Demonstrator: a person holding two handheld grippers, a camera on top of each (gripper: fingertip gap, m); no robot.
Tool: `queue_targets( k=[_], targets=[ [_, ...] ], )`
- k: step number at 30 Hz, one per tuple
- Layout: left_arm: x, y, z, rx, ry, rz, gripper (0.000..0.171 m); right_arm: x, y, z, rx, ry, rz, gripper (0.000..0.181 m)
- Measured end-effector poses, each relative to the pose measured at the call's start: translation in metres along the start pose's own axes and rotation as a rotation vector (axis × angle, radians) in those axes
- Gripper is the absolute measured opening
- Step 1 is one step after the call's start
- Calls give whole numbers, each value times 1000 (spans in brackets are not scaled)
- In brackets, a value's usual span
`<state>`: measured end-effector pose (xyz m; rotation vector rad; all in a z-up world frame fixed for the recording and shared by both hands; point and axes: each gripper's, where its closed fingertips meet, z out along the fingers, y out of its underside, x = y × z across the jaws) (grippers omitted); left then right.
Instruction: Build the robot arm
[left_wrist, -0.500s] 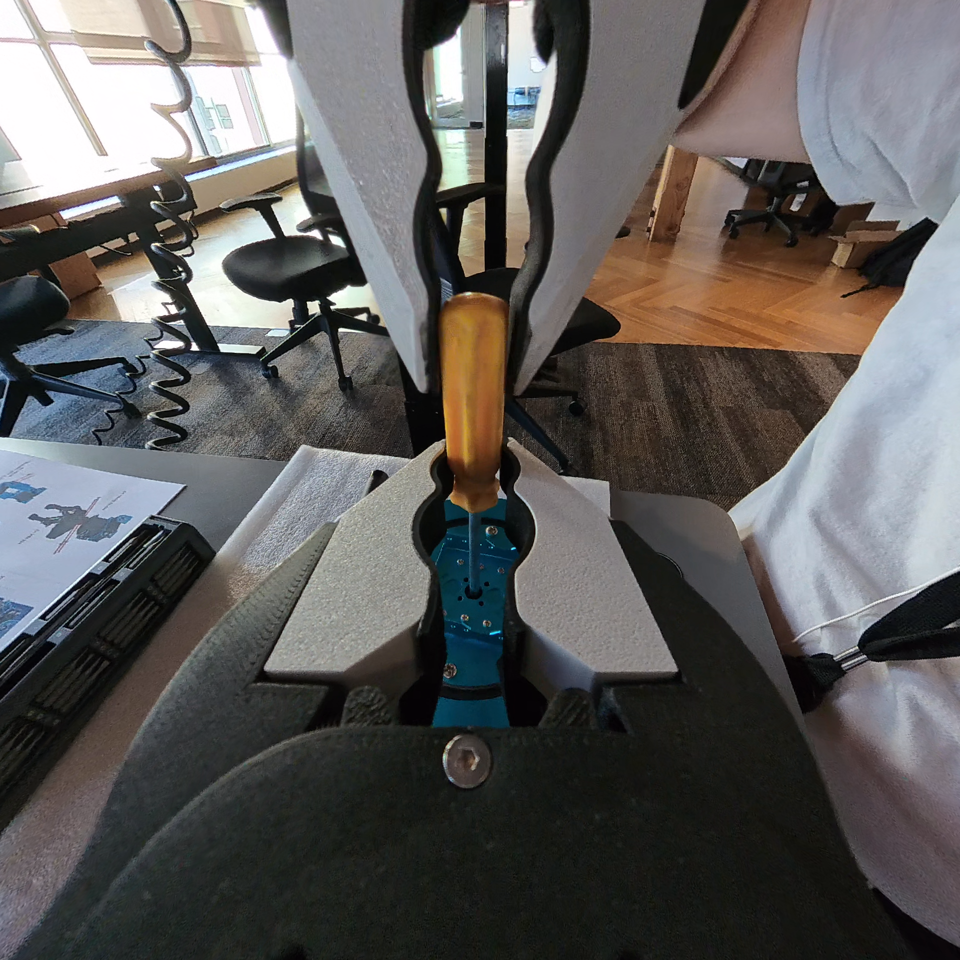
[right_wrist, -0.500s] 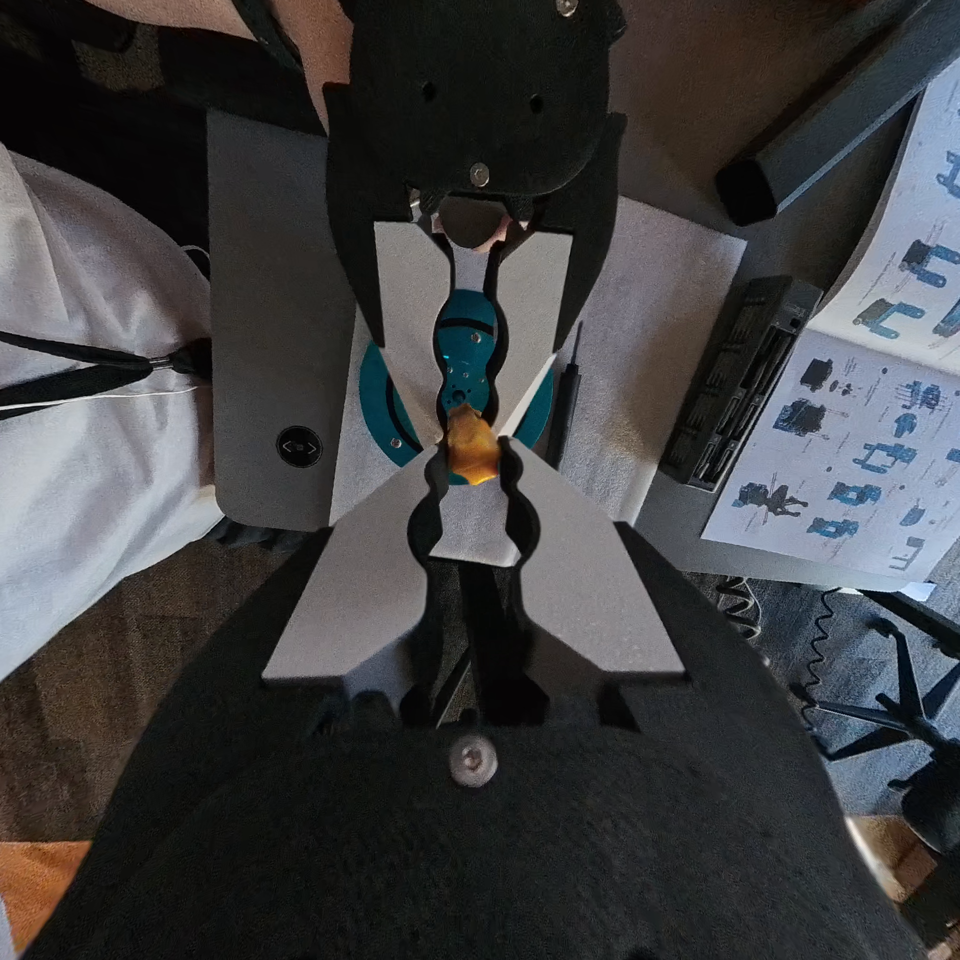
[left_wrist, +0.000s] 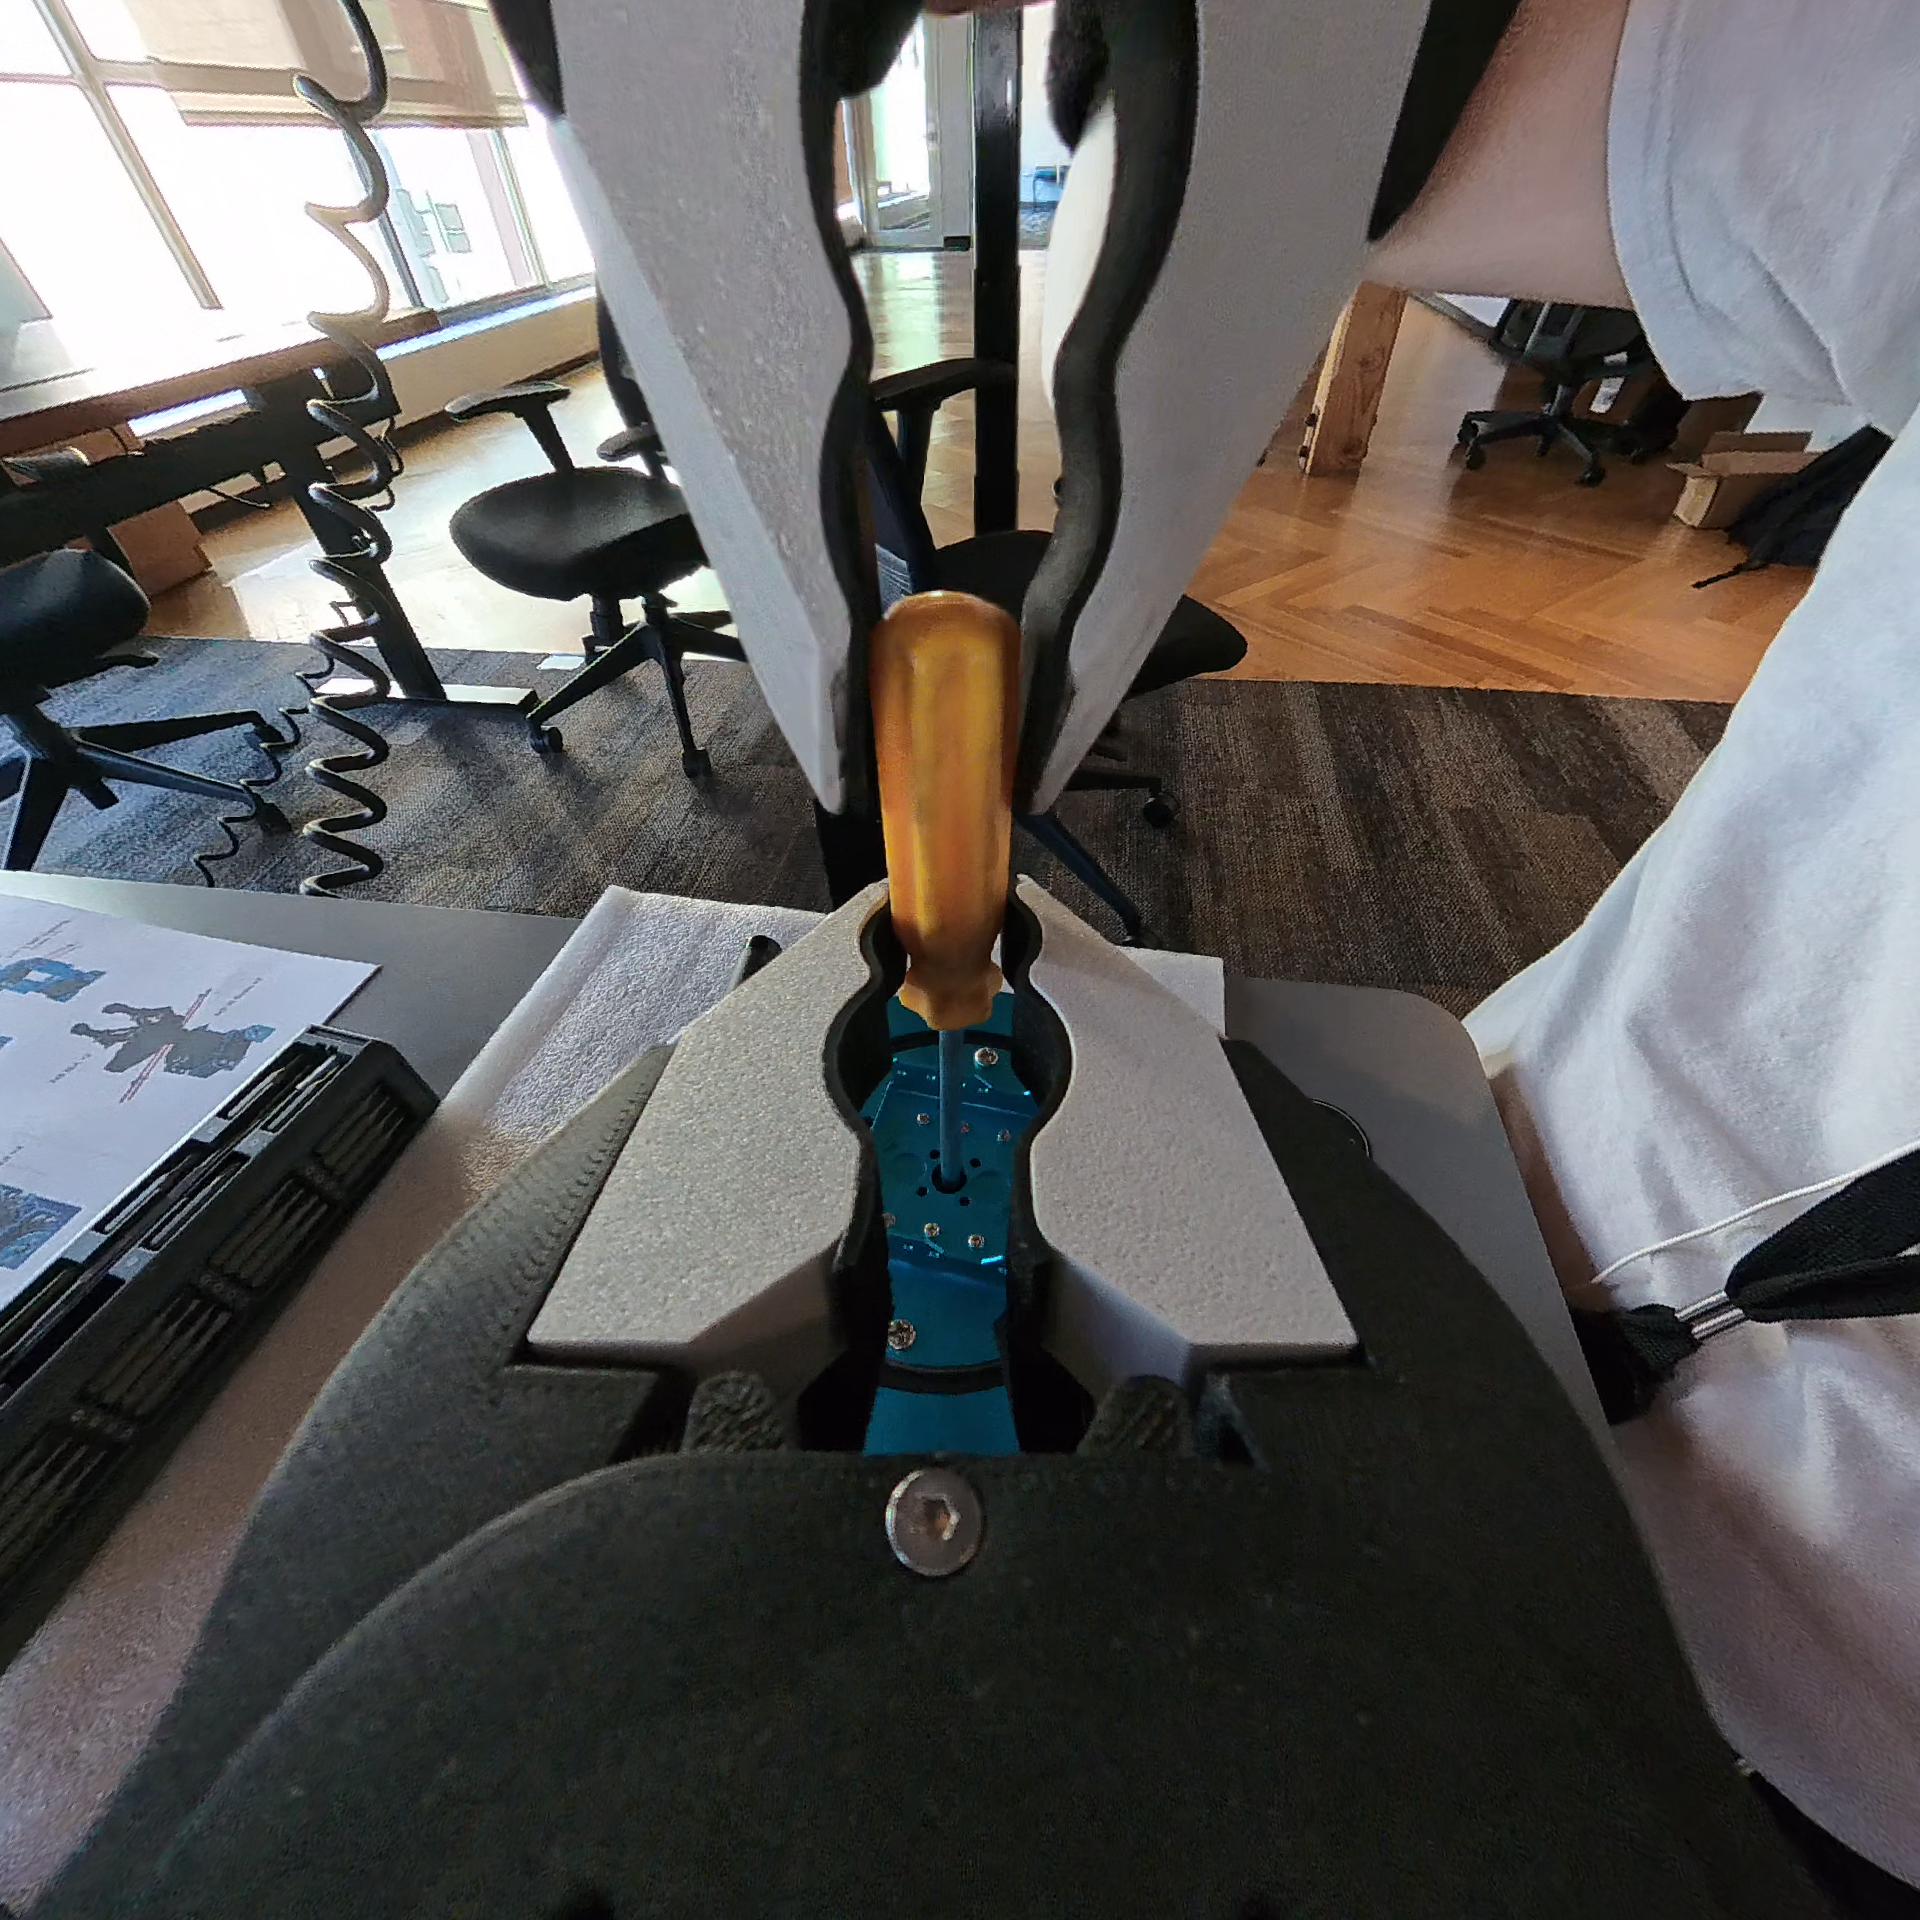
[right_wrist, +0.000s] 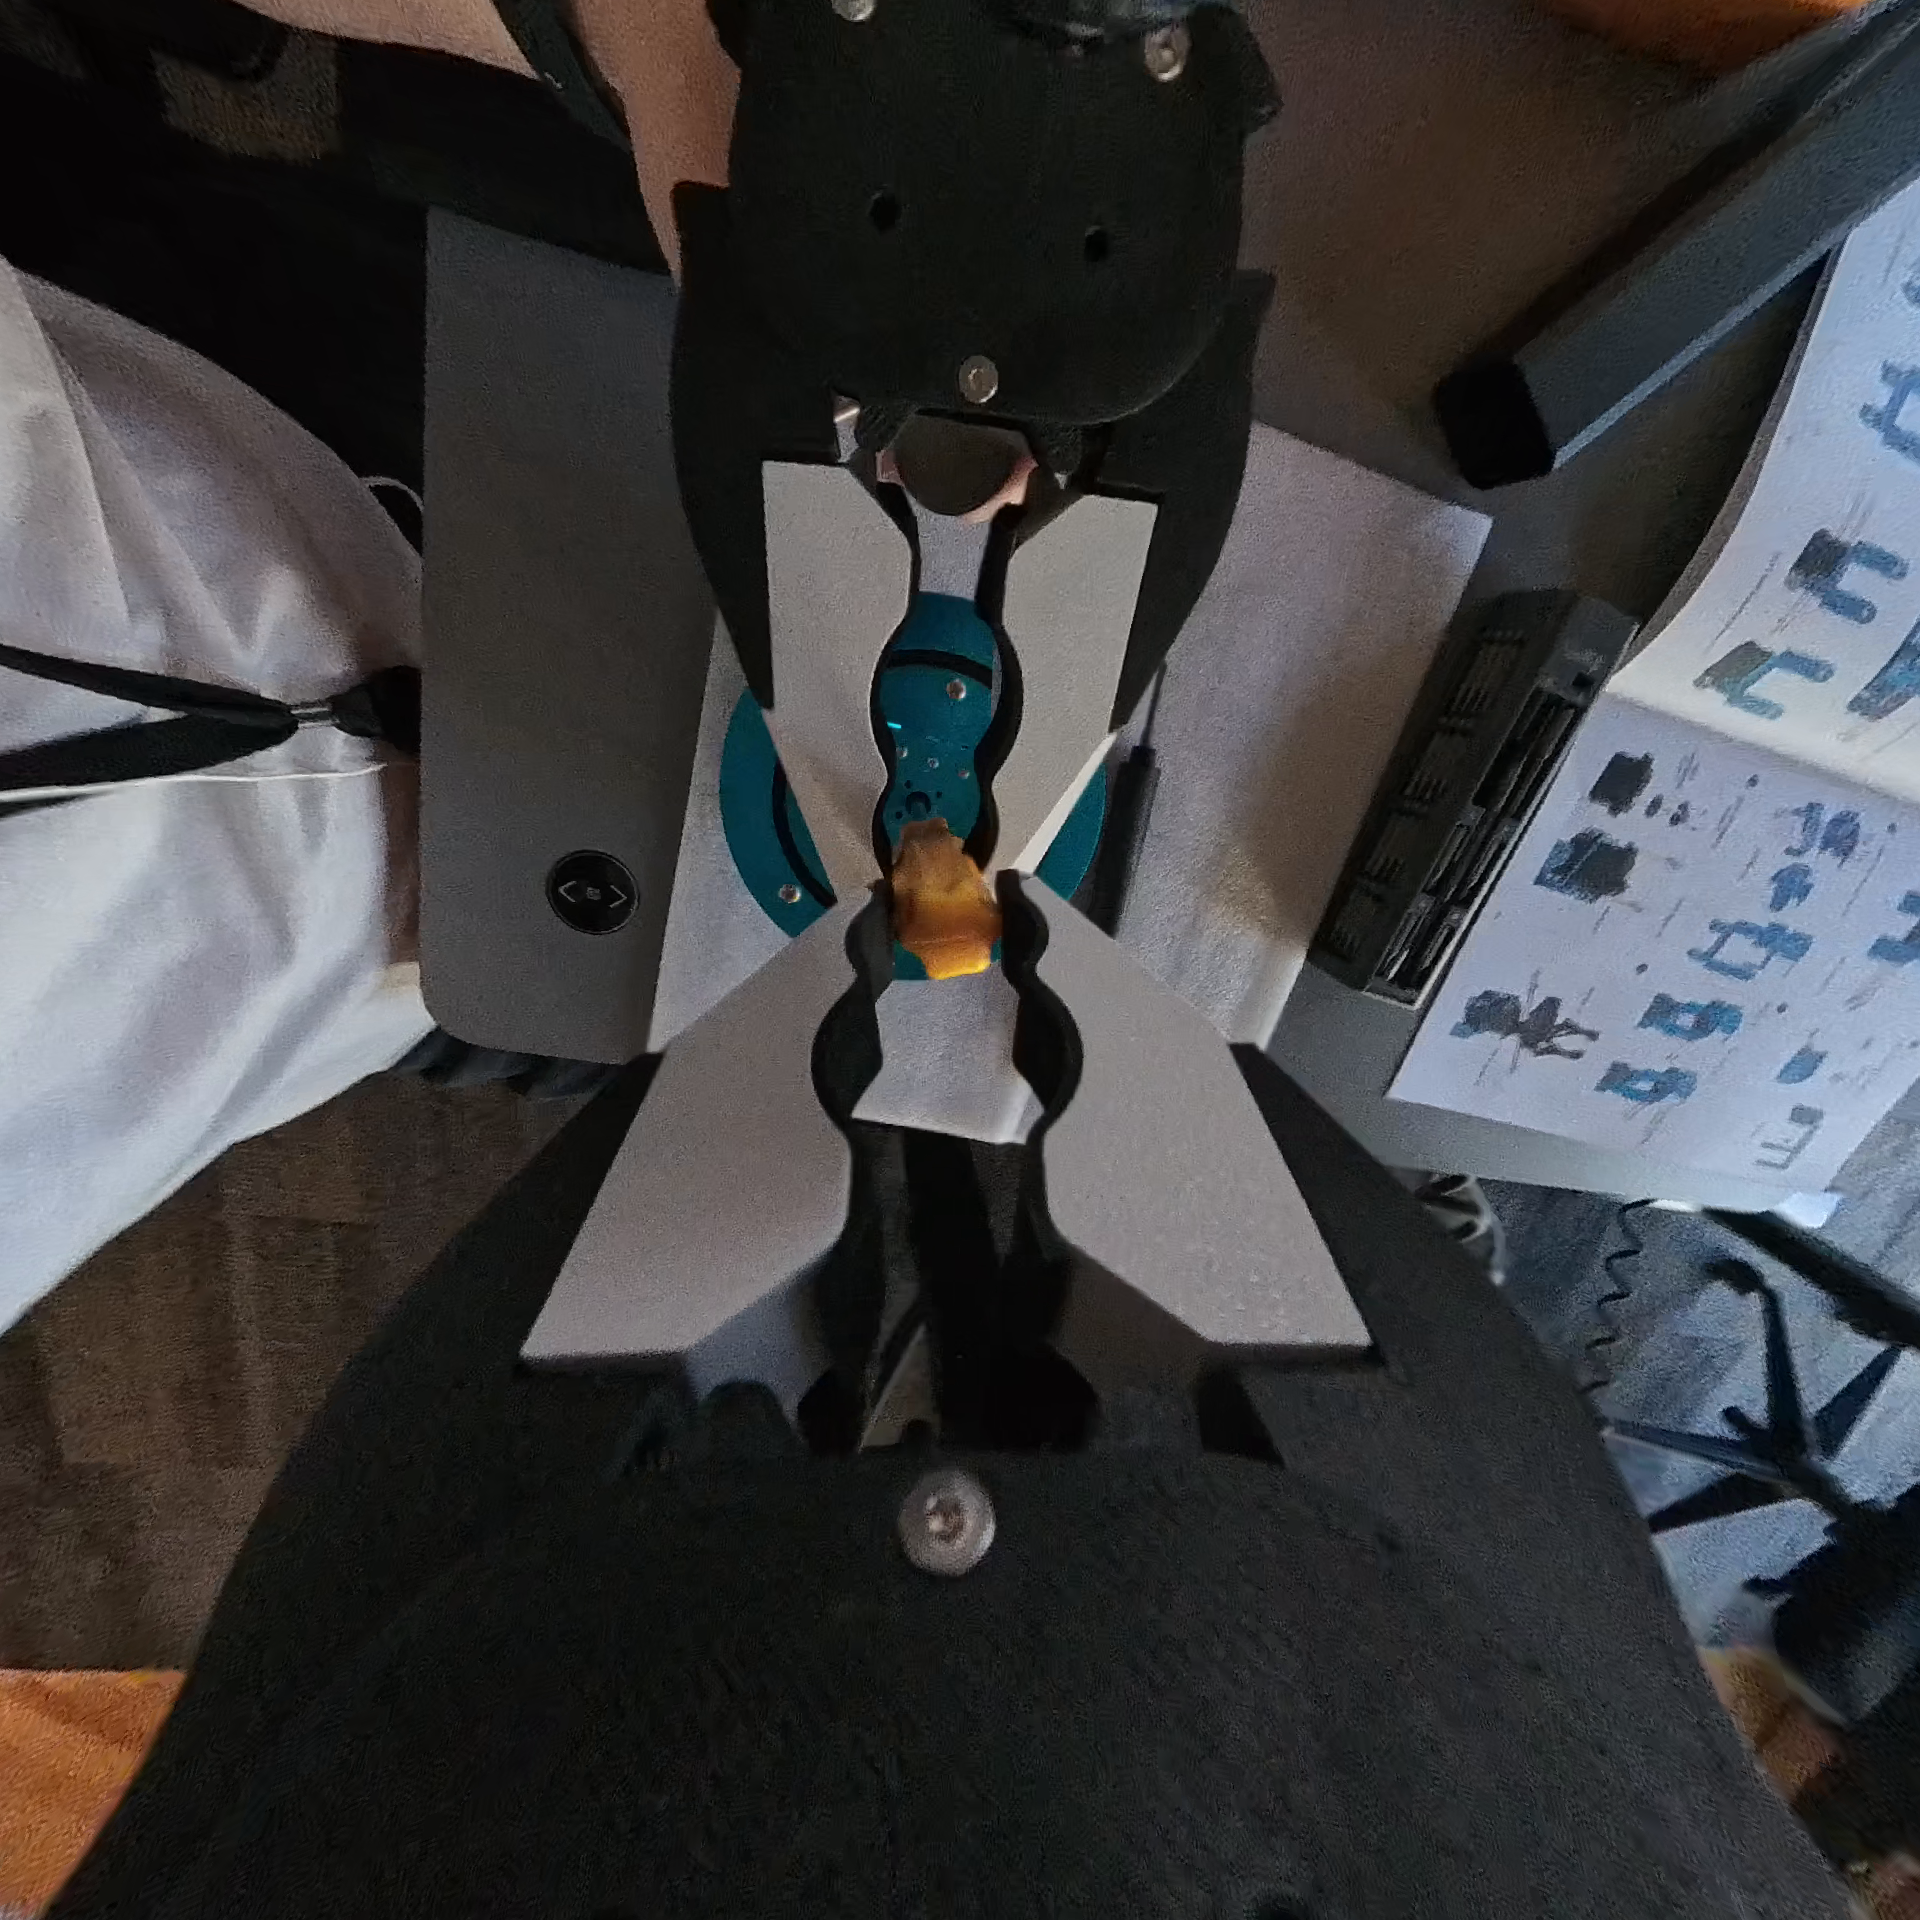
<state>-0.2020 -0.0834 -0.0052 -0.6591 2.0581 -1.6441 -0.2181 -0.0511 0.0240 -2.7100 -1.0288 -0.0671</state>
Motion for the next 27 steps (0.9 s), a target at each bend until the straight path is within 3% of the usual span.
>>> queue_targets(
  k=[5,8,10,13,15,19,20,22,24,27],
  targets=[
    [-2,0,4,-16,-17,12,13,-1,3,1,-28,-32,381,19],
    [0,0,5,-15,-10,17,13,0,3,1,-48,-4,171,22],
    [-1,0,4,-13,-9,10,13,8,-1,-2,-15,43,62,34],
    [-2,0,3,-8,-14,5,13,2,-4,-3,11,6,-33,19],
    [-1,0,3,-7,-11,5,13,1,-3,-3,-2,-4,11,19],
    [-2,0,5,-14,-21,16,10,1,-3,-1,-11,-48,349,17],
    [0,0,6,-14,-12,16,10,-1,-3,-1,-14,-65,354,17],
    [1,0,6,-10,-11,17,10,-1,0,-1,-35,-58,214,19],
    [0,0,6,-8,-11,14,10,8,0,-2,-26,15,55,36],
    [-1,0,4,-2,-14,3,10,5,-6,-2,22,6,-69,24]
  ],
)
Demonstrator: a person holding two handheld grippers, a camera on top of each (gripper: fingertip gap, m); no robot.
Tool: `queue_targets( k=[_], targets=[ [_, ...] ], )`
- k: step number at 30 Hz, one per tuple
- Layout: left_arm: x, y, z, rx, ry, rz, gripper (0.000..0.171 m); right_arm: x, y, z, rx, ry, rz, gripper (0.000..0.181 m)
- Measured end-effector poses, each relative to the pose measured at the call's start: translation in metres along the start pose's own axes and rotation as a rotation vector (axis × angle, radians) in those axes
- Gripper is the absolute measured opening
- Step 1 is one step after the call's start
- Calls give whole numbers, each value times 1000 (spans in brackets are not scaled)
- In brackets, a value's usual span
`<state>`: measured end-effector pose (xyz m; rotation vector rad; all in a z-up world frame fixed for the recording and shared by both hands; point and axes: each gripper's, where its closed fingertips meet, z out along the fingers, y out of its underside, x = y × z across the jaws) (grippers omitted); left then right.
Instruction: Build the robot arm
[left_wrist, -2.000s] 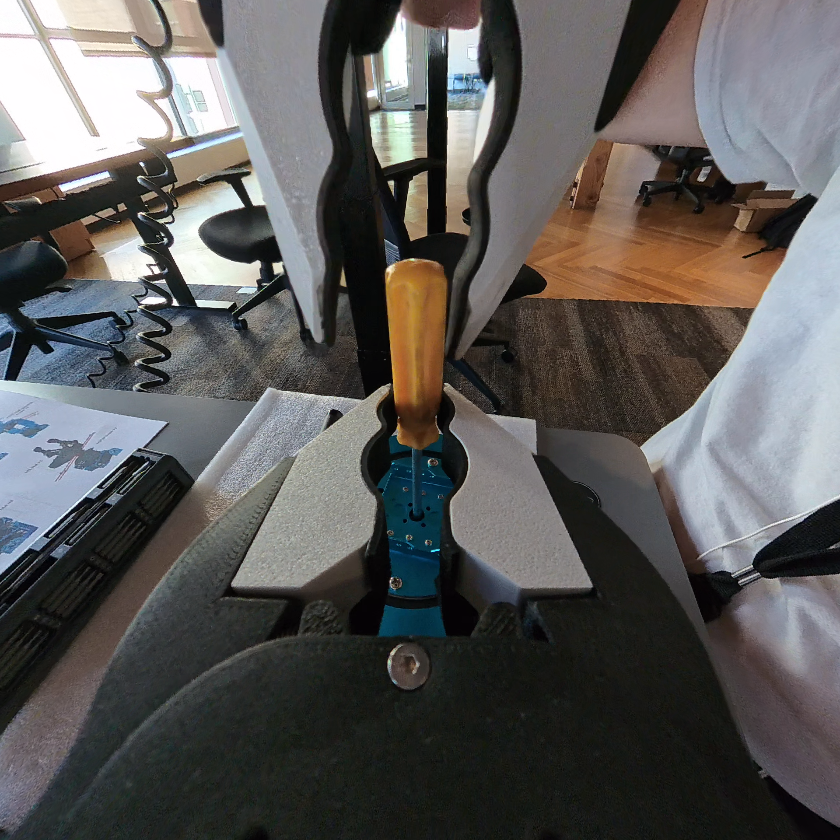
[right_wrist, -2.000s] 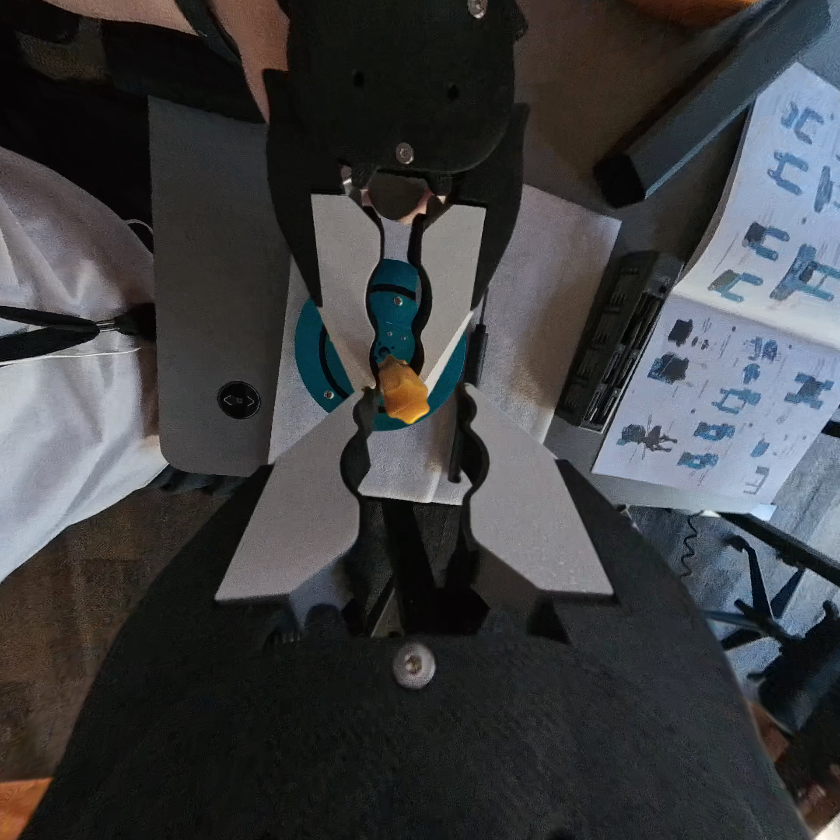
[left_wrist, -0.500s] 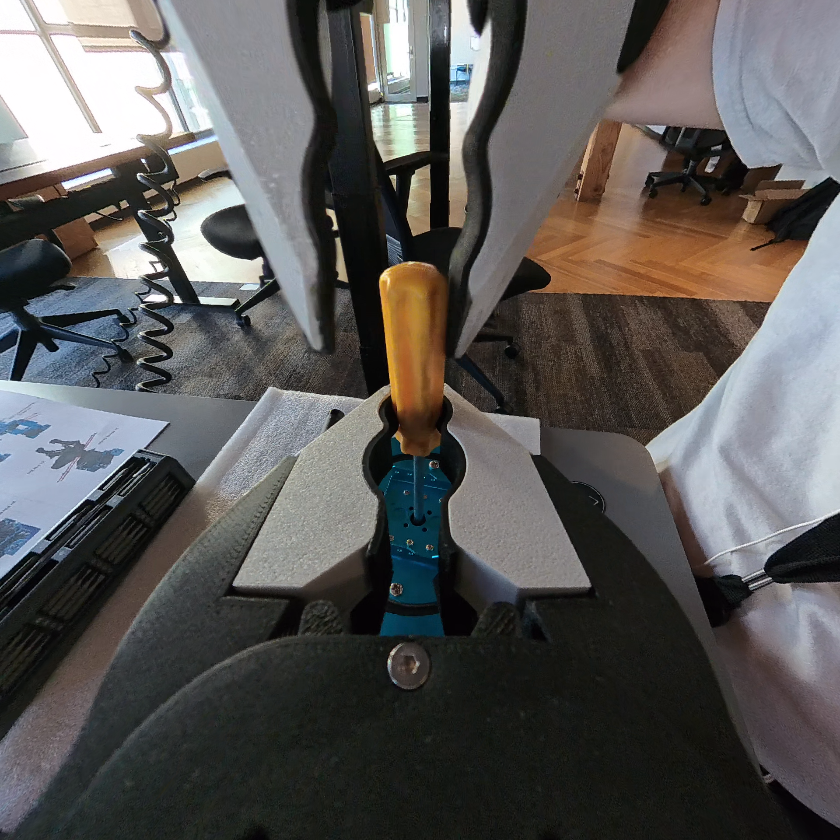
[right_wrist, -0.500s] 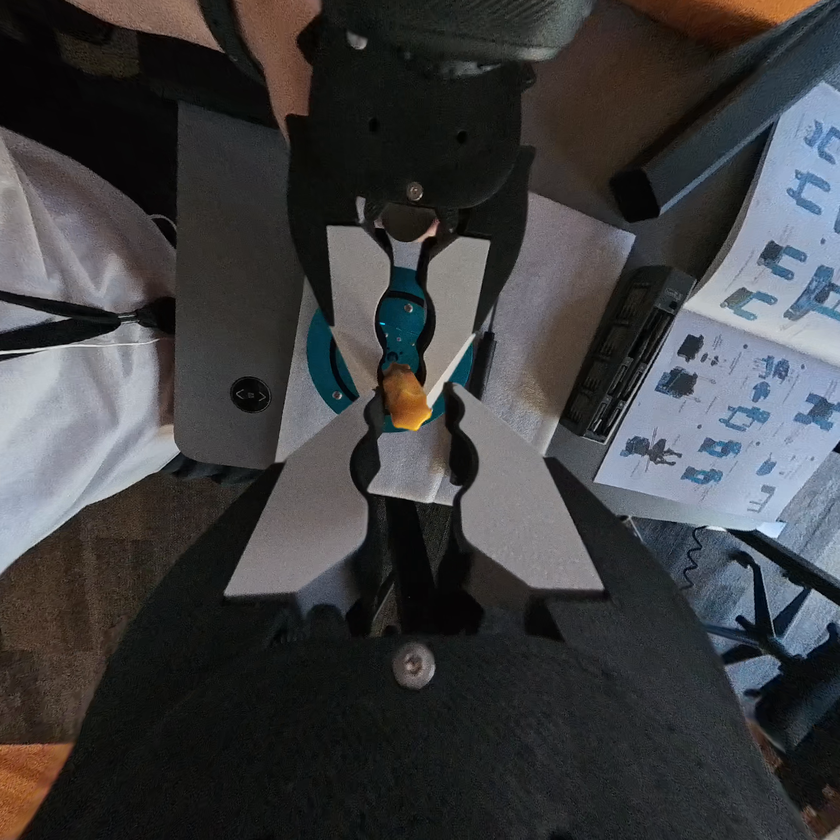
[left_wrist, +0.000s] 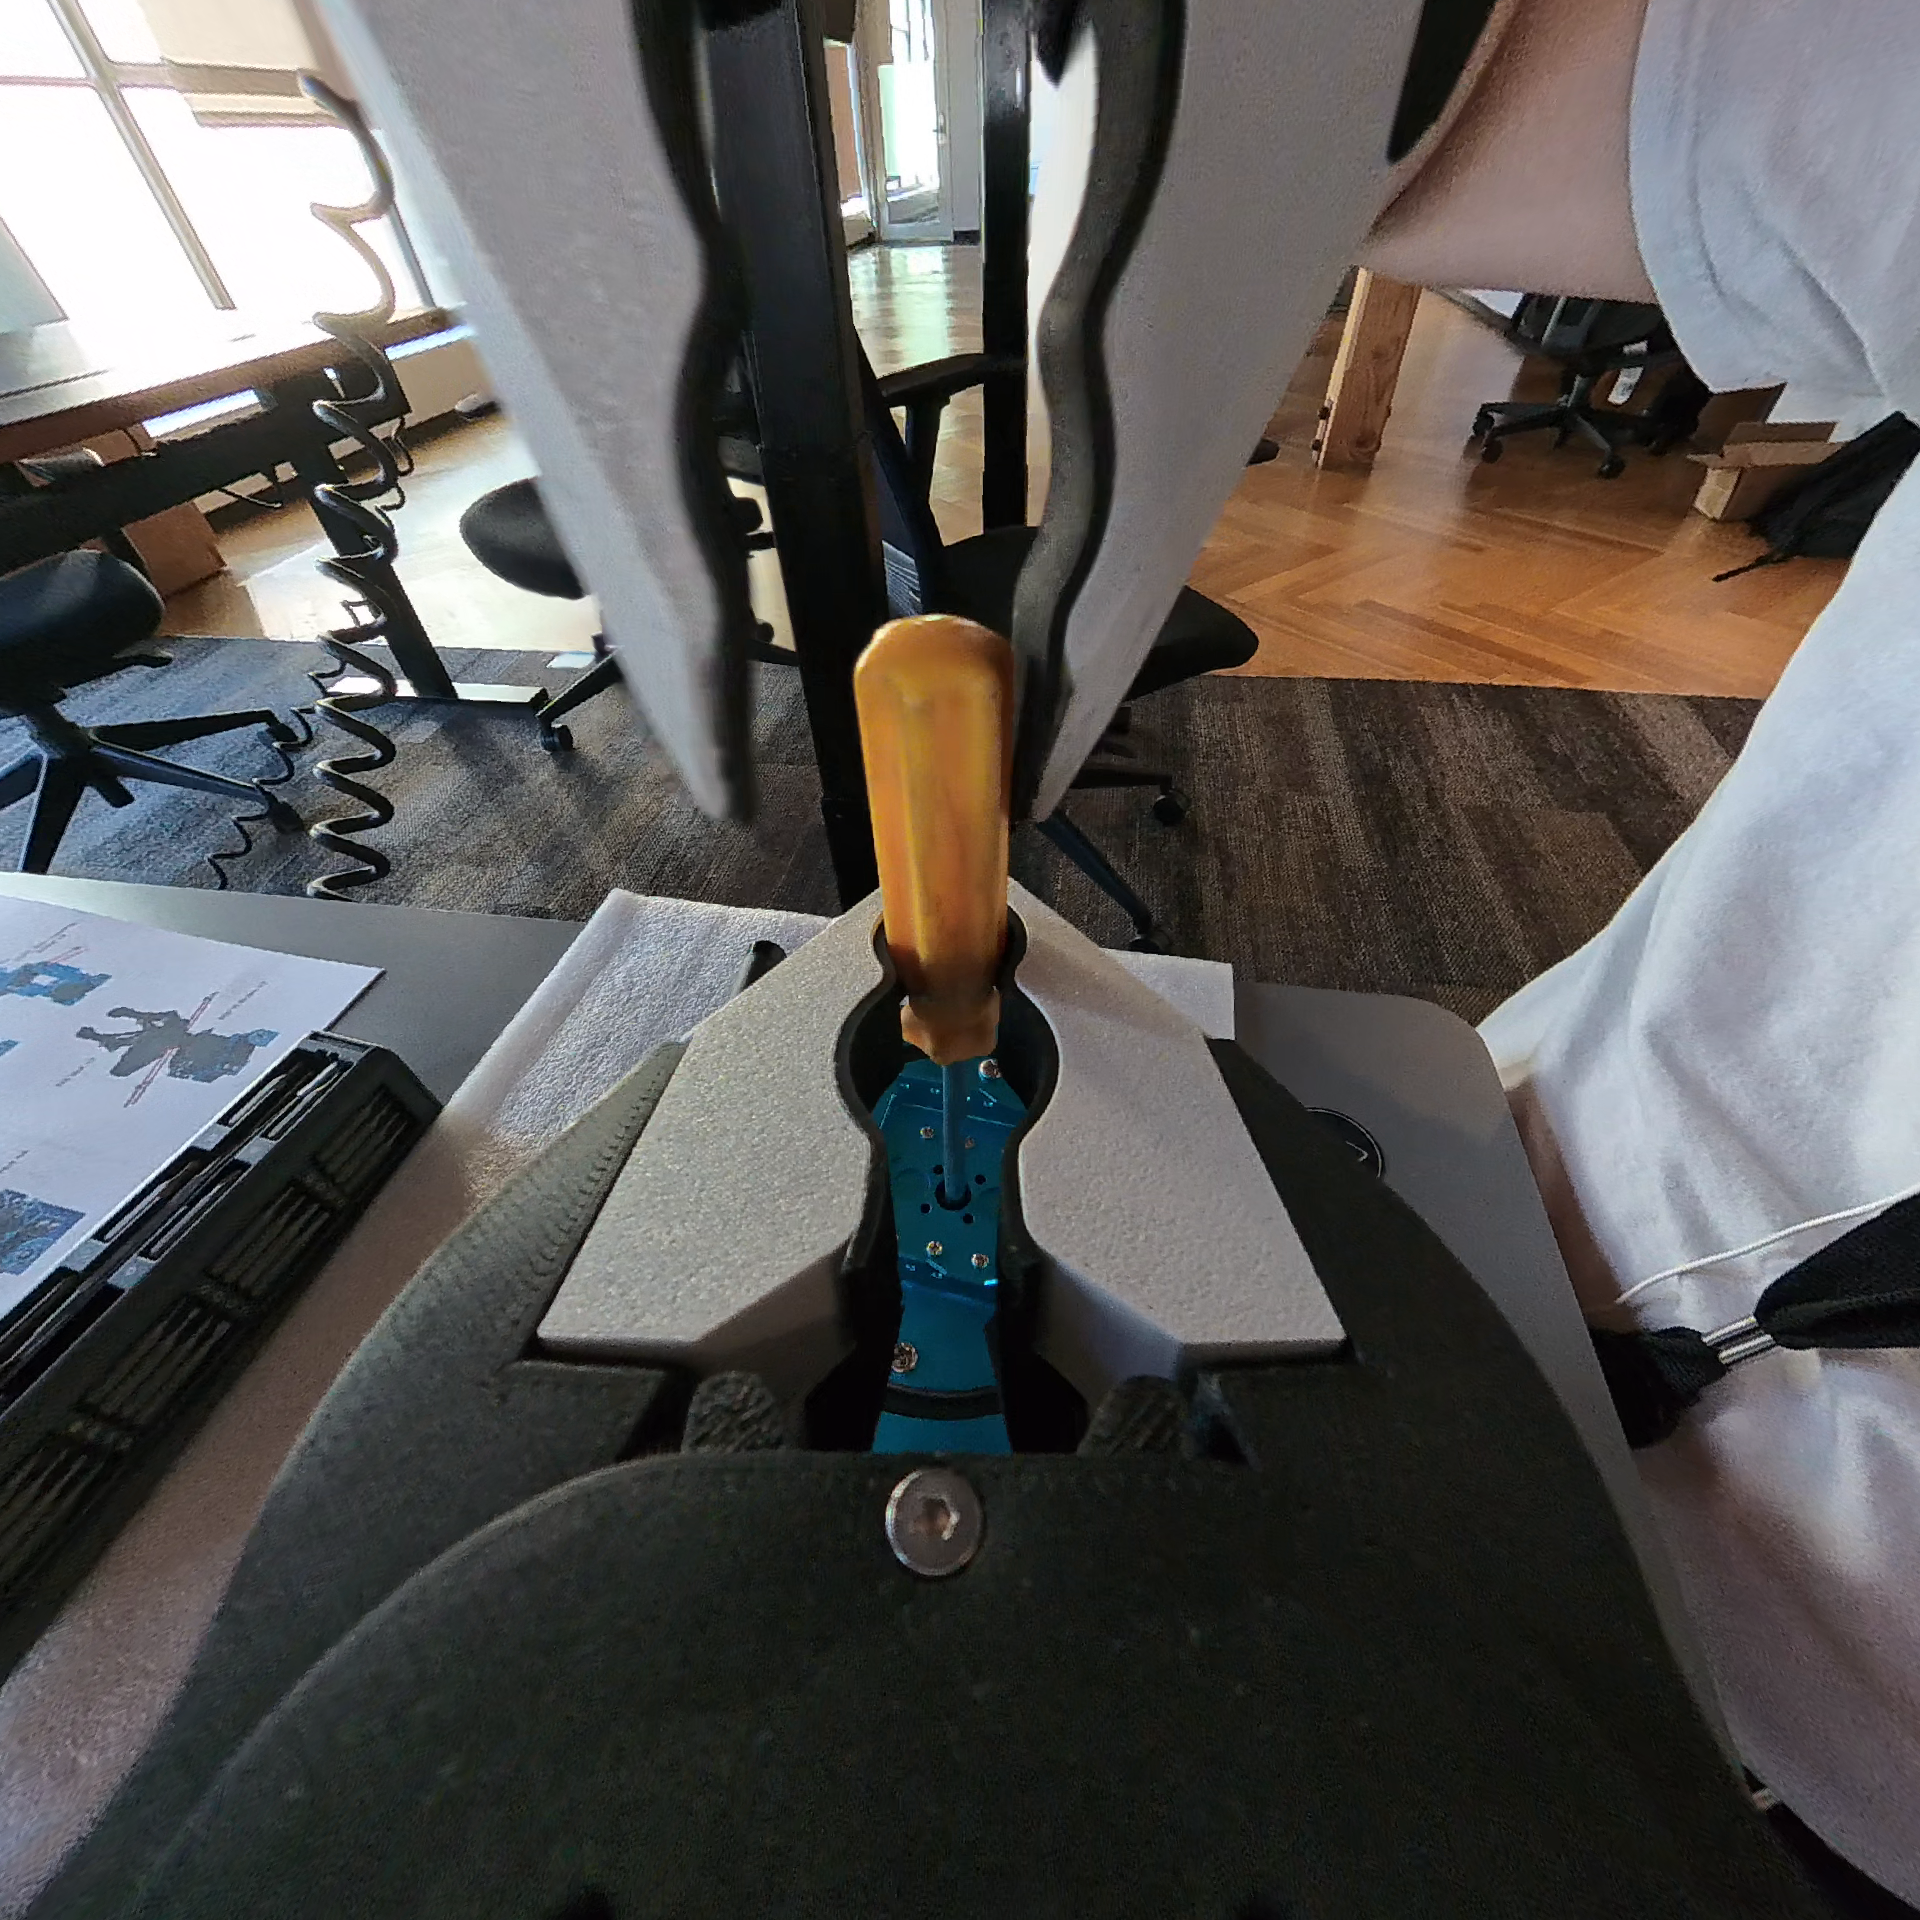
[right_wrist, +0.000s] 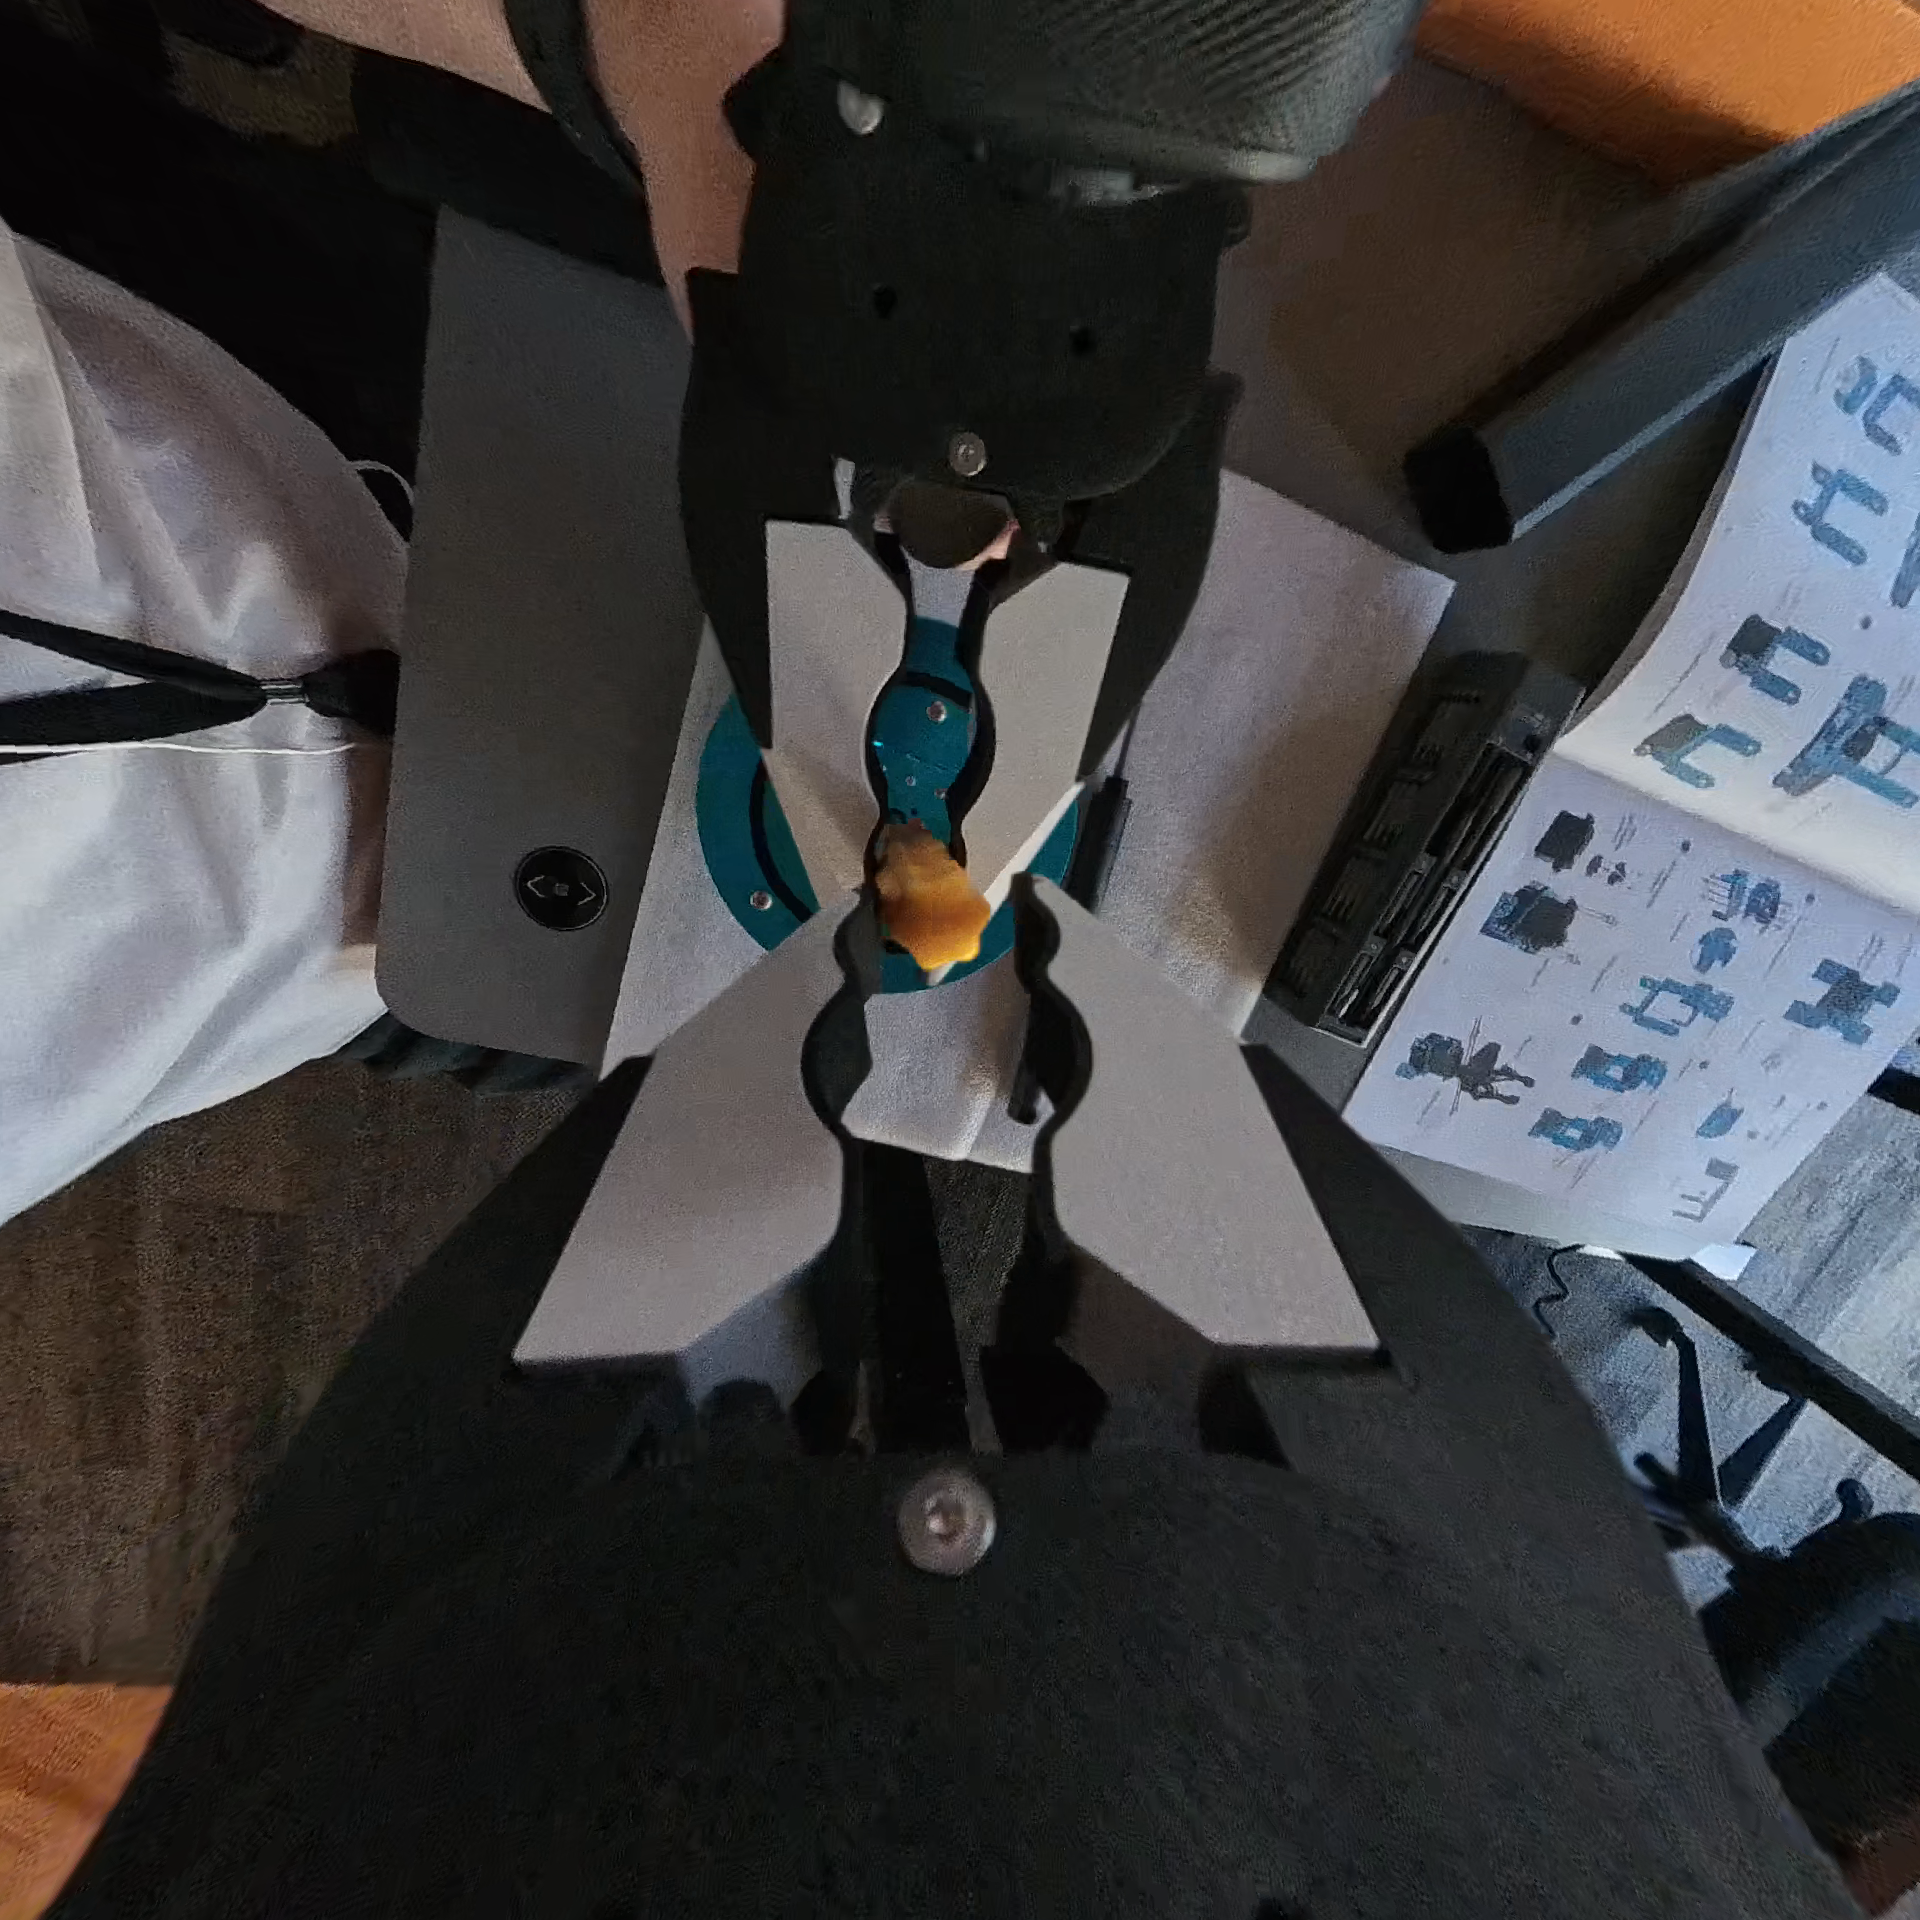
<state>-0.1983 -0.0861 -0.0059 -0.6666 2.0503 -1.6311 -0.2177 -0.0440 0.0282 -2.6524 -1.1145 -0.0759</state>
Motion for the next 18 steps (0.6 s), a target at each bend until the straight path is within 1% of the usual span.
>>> queue_targets(
  k=[1,3,5,6,7,8,10,11,12,13,14,16,18],
  targets=[
    [-1,0,-1,1,-2,-3,10,-2,0,1,2,-13,-5,20],
    [0,0,-1,3,2,-2,10,-4,0,0,-7,-22,36,19],
    [1,0,1,5,2,-3,10,-7,4,1,-37,-63,224,19],
    [0,0,2,4,-4,-7,10,-4,3,1,-34,-56,328,19],
    [-1,0,2,5,-5,-10,10,-5,4,2,-32,-53,393,19],
    [1,0,2,5,7,-13,10,-8,4,1,-39,-55,395,19],
    [3,-1,4,6,19,-11,10,-10,6,-2,-67,-41,242,19],
    [4,-1,5,5,20,-8,10,-5,6,-2,-65,-1,161,29],
    [5,-1,5,3,23,-7,10,-2,5,-2,-57,34,82,35],
    [5,-1,6,3,23,-8,10,-4,4,-2,-51,33,23,29],
    [4,-1,5,5,25,-11,10,-9,4,-2,-45,13,-14,20],
    [5,0,5,7,28,-14,9,-9,2,-1,-42,22,5,20],
    [6,-1,6,9,34,-13,10,-12,7,-1,-71,-17,136,19]
  ],
)
